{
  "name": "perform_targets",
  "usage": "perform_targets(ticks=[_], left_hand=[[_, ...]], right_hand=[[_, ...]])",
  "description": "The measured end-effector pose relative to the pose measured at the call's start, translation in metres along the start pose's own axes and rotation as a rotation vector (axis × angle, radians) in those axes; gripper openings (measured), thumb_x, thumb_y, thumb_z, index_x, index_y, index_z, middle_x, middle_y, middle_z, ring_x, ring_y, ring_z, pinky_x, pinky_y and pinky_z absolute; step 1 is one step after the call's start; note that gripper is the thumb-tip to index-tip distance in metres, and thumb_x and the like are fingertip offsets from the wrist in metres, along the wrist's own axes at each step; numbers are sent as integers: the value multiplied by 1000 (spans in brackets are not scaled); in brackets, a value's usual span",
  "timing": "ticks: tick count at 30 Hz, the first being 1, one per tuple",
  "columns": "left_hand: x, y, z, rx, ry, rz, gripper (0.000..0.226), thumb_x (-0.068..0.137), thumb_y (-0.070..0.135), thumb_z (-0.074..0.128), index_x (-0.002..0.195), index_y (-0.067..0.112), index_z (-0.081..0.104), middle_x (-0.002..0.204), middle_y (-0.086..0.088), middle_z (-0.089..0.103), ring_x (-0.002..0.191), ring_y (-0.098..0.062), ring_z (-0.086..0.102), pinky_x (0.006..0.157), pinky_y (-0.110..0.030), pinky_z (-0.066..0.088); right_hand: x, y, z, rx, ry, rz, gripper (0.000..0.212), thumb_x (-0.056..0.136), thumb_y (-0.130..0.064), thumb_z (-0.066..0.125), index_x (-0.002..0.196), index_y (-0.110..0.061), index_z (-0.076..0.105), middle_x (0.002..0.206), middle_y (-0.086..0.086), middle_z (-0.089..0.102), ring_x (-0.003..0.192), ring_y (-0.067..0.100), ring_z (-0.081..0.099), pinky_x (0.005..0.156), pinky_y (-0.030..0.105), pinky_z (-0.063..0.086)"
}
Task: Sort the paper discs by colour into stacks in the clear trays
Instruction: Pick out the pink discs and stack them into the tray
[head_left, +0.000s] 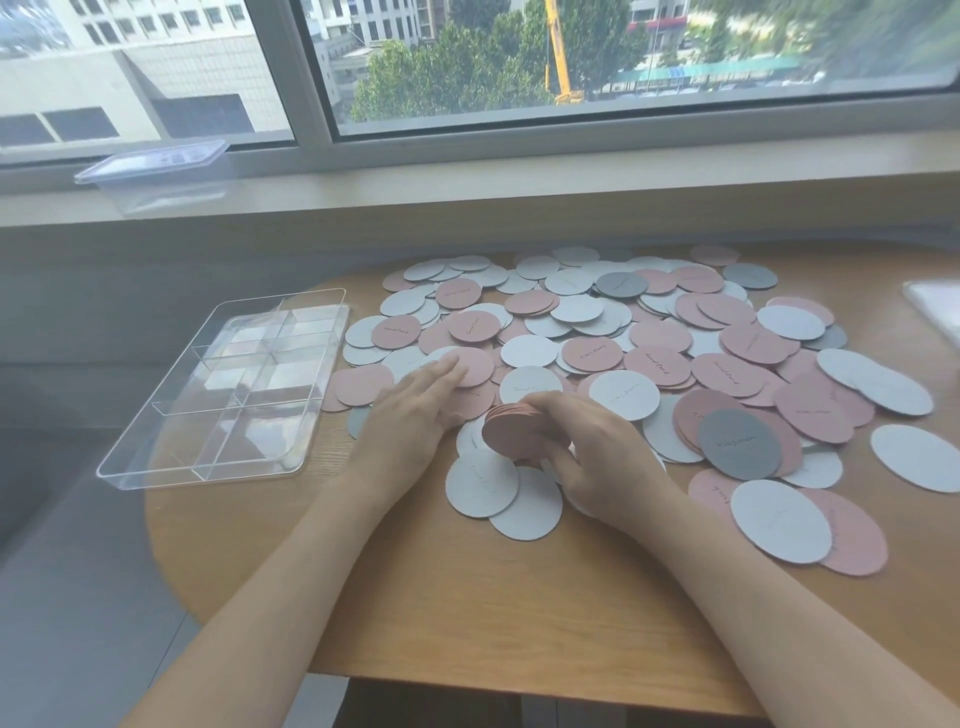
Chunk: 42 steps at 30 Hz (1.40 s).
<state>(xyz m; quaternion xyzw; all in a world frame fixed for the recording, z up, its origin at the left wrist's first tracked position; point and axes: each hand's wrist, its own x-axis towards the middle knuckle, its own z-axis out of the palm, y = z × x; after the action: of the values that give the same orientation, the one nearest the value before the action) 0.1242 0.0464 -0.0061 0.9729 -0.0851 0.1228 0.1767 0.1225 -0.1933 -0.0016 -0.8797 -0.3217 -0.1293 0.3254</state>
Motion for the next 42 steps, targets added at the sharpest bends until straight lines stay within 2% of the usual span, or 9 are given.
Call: perform_targets(ticks=[3,7,15,21,25,29,33,38,42], left_hand=[[1,-3,4,-20,11,-29,52,98,27,61,148,27,47,154,12,43,143,-11,36,111,-34,25],[-3,-3,8,34,159,63,37,89,21,72,126,22,65,126,9,63,114,-21,56,94,-37,41],[-9,3,2,69,347,139,12,95,24,62,100,20,73,95,9,67,86,-21,56,76,-38,49],[-22,13,-12,-252,664,-33,19,101,11,50,101,3,67,91,4,64,86,-6,54,81,-7,38],[-24,20,-11,-316,578,53,18,102,11,50,98,3,66,82,13,57,78,8,52,72,-6,38],[-22,25,-2,-299,429,205,25,103,21,47,97,5,66,81,10,55,68,-4,53,65,-16,42],[-22,27,6,-299,369,245,23,101,24,51,101,7,66,92,3,60,72,-16,64,59,-35,53],[-23,31,4,-371,365,246,15,95,22,66,100,8,65,100,8,57,79,-3,67,64,-31,58],[-22,32,3,-384,366,212,14,98,23,61,102,10,60,101,8,57,82,-5,67,66,-33,56]], right_hand=[[0,1,0,-3,5,-9,38,85,-20,57,122,-14,60,103,-3,68,90,17,55,71,28,41],[0,2,1,5,9,-9,35,87,-19,59,122,-15,59,101,-4,67,88,15,53,71,25,38],[1,1,0,44,24,-23,33,89,-16,61,122,-16,60,103,-4,68,90,13,53,74,22,38],[1,4,2,39,52,22,41,86,-14,64,126,-13,60,106,-2,68,90,10,53,76,14,31],[2,4,2,61,55,40,42,87,-15,67,128,-15,59,105,-3,68,85,1,46,74,10,31],[3,4,2,95,44,15,43,88,-23,68,129,-16,60,105,-5,68,84,-2,44,78,3,32],[3,2,3,107,34,-19,44,86,-24,64,128,-12,61,106,-1,69,88,8,52,76,11,32],[2,0,5,54,23,-41,47,88,-20,61,134,-11,56,104,3,66,90,13,50,77,15,33],[1,-1,5,22,7,-34,49,91,-14,55,139,-13,51,107,3,63,95,20,53,81,22,38]])
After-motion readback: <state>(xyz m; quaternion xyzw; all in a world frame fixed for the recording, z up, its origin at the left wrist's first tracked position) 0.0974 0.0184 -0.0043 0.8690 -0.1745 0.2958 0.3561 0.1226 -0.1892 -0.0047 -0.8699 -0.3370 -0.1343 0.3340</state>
